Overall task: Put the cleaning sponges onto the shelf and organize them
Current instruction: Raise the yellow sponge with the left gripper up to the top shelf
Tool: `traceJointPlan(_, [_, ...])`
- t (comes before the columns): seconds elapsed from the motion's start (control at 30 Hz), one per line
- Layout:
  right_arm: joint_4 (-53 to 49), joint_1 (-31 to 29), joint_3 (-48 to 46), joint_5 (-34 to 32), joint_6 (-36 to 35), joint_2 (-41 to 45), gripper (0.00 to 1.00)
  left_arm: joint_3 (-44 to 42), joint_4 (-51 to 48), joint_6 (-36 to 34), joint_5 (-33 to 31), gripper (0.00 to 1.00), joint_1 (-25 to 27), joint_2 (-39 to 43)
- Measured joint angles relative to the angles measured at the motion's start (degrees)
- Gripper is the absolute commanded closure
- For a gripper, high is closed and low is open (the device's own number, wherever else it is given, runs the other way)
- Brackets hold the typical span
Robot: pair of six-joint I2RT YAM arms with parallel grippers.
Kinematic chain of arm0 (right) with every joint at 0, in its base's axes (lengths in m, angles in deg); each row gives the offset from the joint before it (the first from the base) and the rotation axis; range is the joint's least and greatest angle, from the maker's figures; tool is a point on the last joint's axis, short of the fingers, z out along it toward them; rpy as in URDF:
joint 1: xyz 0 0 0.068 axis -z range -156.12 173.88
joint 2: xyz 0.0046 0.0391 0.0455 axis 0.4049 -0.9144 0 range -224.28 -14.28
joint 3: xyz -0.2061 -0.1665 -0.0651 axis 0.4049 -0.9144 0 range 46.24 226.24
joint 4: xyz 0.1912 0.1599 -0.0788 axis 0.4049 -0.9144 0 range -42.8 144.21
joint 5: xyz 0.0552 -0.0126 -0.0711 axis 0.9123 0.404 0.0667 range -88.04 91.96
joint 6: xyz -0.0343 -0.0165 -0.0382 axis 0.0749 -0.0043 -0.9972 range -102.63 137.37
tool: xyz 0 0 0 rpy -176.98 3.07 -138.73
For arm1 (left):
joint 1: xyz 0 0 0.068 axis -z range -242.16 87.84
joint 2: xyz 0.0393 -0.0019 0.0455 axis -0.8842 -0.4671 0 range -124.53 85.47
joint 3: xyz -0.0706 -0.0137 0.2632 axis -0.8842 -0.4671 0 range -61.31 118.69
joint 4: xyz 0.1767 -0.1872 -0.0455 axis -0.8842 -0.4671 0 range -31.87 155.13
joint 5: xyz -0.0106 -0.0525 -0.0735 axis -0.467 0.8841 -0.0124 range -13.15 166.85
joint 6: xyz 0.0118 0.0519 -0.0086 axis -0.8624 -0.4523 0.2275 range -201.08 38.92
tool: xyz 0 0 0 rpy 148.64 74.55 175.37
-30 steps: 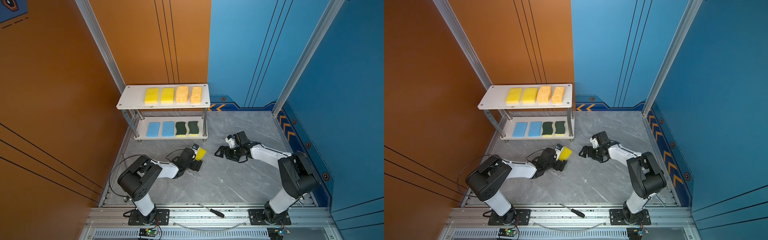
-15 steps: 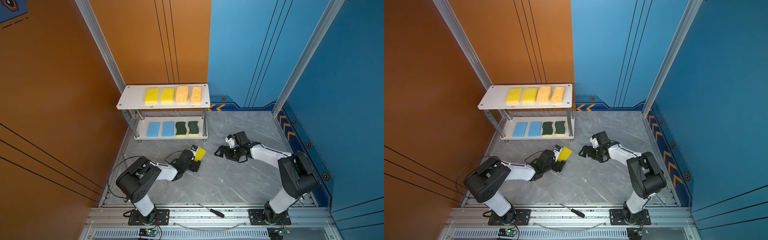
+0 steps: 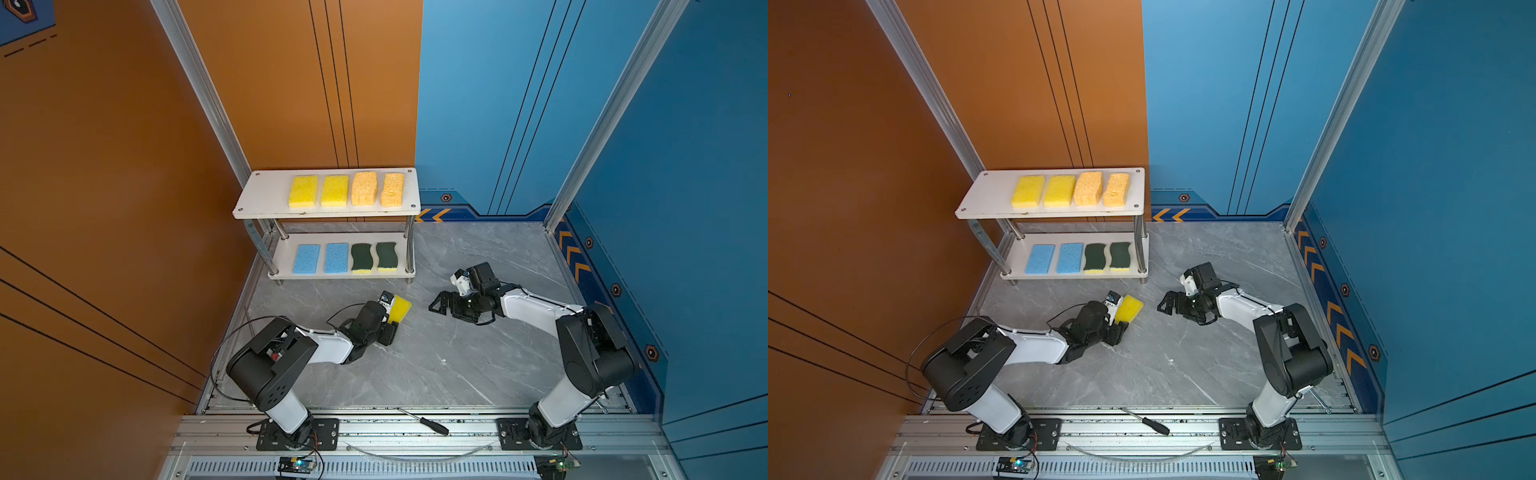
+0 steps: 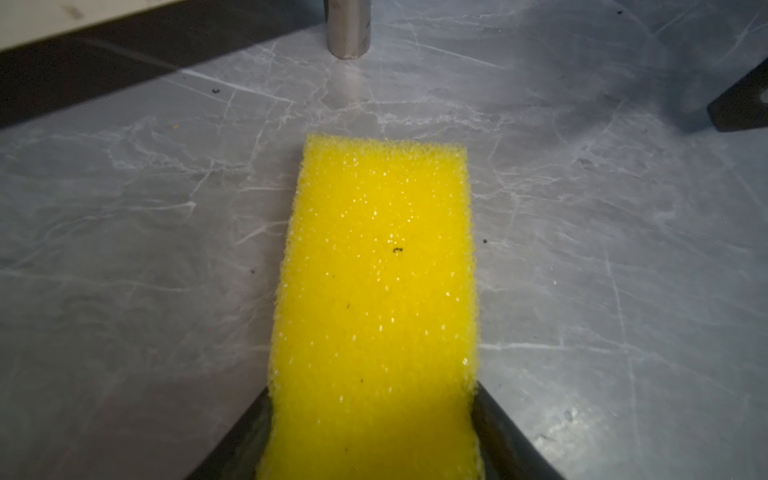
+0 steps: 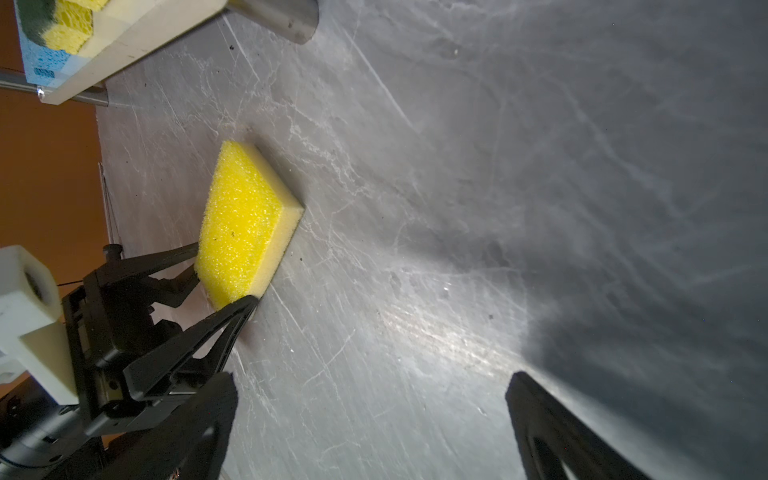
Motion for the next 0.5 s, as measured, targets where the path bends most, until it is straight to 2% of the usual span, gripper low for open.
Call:
traceJointPlan(0.27, [0.0, 0.0, 0.3, 0.3, 0.0, 0.0, 0.00, -1.2, -8.1, 4.2, -2.5, 0.41, 0.0, 10.0])
traceJointPlan(0.5, [2.8, -0.2, 0.6, 5.1, 0.9, 0.0, 0.00, 5.6, -23.0, 5.0, -7.6, 0.41, -0.4, 23.2])
